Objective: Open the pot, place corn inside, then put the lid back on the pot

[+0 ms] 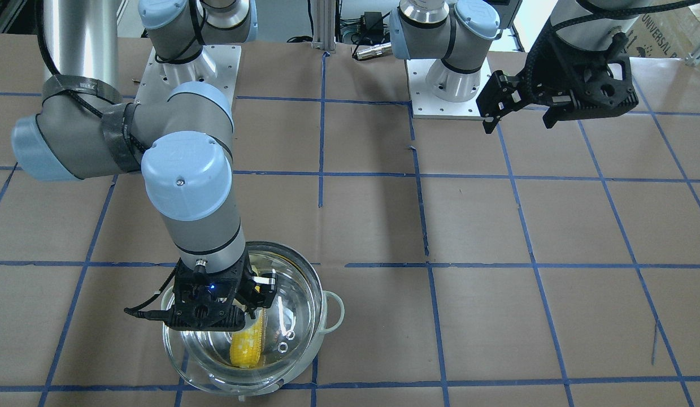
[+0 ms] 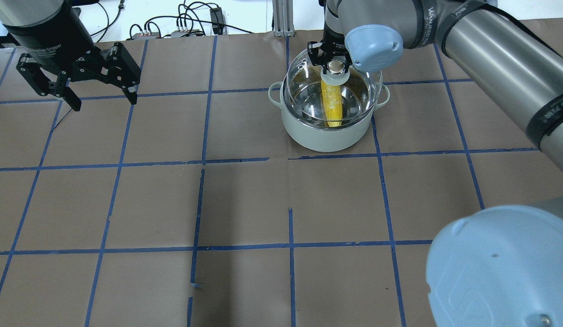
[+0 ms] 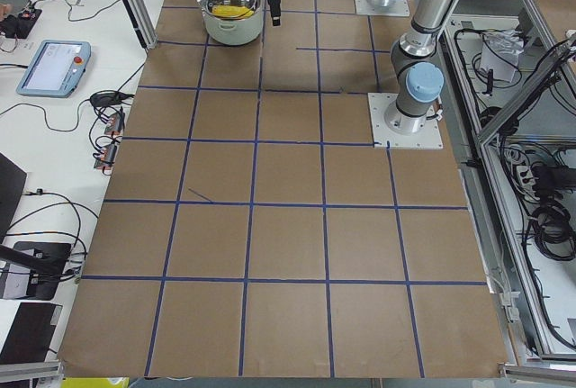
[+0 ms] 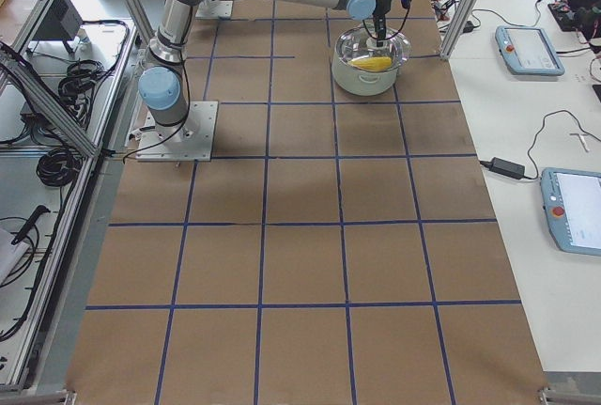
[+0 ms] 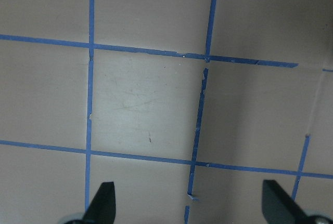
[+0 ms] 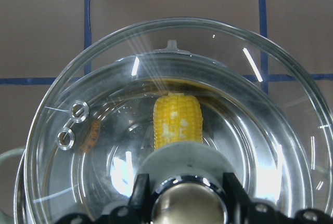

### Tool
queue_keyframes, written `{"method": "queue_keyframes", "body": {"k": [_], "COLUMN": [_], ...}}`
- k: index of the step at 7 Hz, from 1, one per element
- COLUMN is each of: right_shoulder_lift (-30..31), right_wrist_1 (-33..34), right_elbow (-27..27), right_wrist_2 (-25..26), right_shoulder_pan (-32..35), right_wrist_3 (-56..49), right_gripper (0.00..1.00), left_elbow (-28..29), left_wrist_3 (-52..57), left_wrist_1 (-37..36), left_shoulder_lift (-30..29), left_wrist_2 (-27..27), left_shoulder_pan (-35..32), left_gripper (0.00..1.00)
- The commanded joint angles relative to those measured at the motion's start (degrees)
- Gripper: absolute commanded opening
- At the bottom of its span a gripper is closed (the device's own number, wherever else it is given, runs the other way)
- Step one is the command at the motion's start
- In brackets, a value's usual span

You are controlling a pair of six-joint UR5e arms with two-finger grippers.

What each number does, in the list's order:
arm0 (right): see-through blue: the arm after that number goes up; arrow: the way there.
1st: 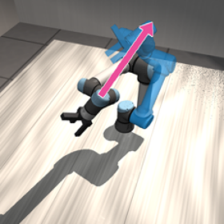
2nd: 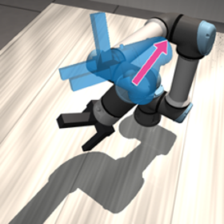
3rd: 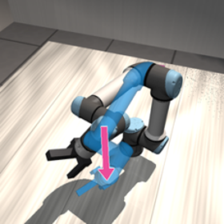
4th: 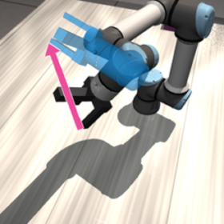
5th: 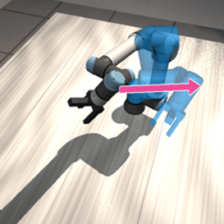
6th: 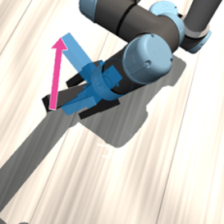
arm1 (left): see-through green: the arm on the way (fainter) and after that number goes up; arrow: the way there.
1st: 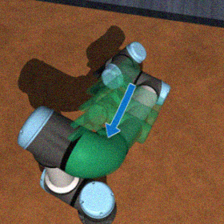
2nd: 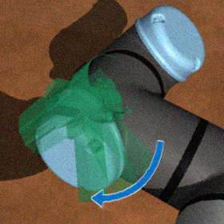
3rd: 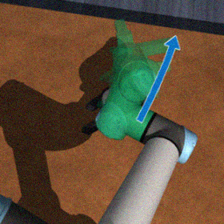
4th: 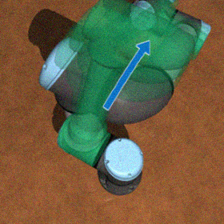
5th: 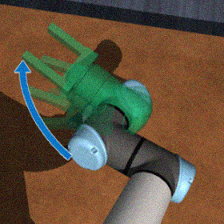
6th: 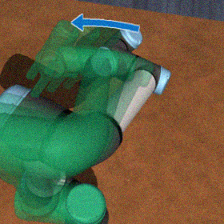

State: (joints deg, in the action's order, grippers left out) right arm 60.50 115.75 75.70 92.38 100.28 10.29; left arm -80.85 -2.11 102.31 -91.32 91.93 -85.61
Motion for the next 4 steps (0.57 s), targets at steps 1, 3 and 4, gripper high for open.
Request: {"method": "queue_keyframes", "body": {"k": [1,3,4], "right_shoulder_lift": [0.14,0.23,0.23], "right_wrist_1": [-0.43,-1.48,-1.84], "right_elbow": [-0.20,-0.20,-0.11], "right_wrist_2": [-0.53,-0.89,-0.89], "right_shoulder_pan": [0.01,0.01,0.01], "right_wrist_3": [0.25,0.78,0.78], "right_gripper": [0.17,0.17,0.16], "left_elbow": [-0.01,-0.10,-0.10], "left_wrist_3": [0.00,0.00,0.00], "left_wrist_1": [0.00,0.00,0.00], "left_shoulder_lift": [0.01,0.01,0.01], "left_wrist_2": [0.00,0.00,0.00], "left_shoulder_pan": [0.00,0.00,0.00], "left_gripper": [1.00,1.00,1.00]}}
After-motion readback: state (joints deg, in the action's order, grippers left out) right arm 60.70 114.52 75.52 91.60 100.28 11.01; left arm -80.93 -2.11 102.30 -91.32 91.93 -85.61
